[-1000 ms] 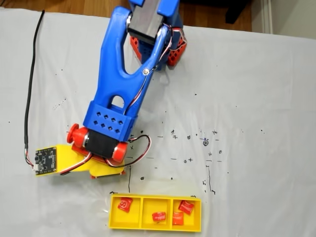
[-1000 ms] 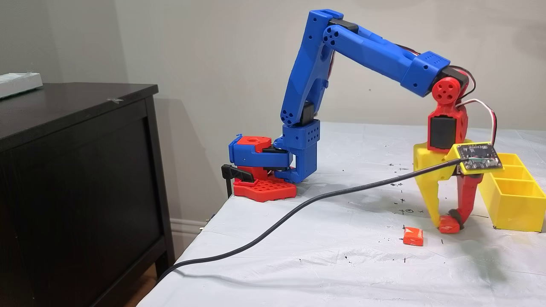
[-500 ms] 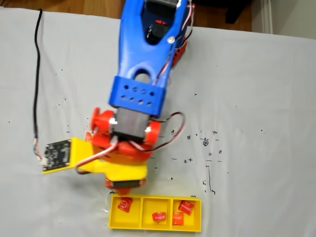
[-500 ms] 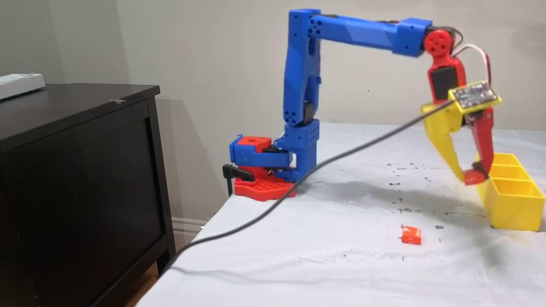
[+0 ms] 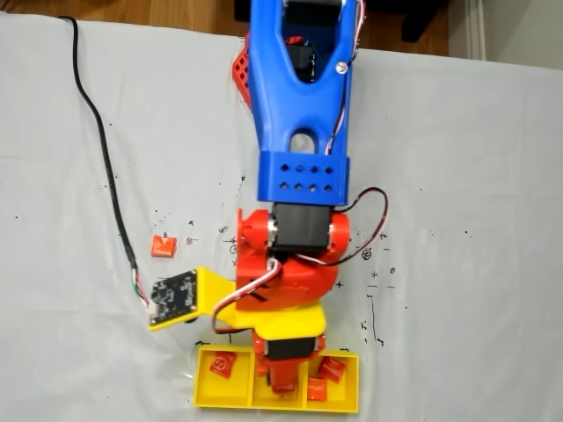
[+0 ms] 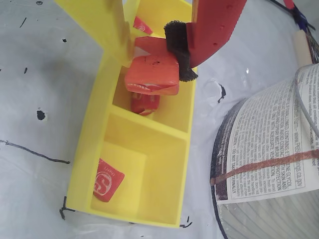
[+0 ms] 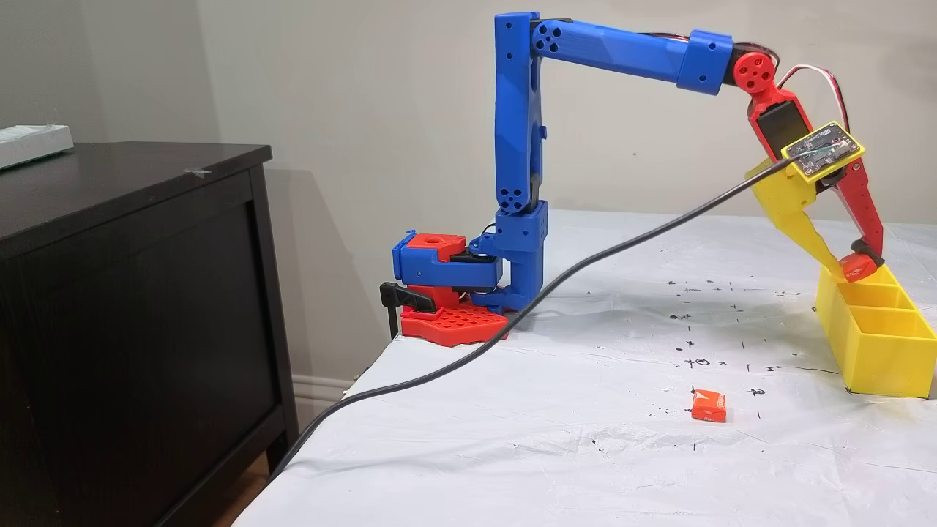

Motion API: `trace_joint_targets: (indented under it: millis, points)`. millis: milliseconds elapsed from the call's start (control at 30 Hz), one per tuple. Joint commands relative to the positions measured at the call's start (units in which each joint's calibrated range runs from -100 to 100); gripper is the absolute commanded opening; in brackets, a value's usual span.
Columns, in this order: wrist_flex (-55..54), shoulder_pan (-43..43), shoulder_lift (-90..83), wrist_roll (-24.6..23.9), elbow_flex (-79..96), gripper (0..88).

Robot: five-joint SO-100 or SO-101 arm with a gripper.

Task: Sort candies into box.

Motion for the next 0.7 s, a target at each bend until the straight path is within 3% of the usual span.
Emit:
trace_joint_targets:
  millis: [0, 667]
  points:
    - [-4.0, -1.5, -2.5, -0.5, -0.5, 0.2]
    - [-6.3, -2.0, 3.7, -0.1, -2.4, 0.2]
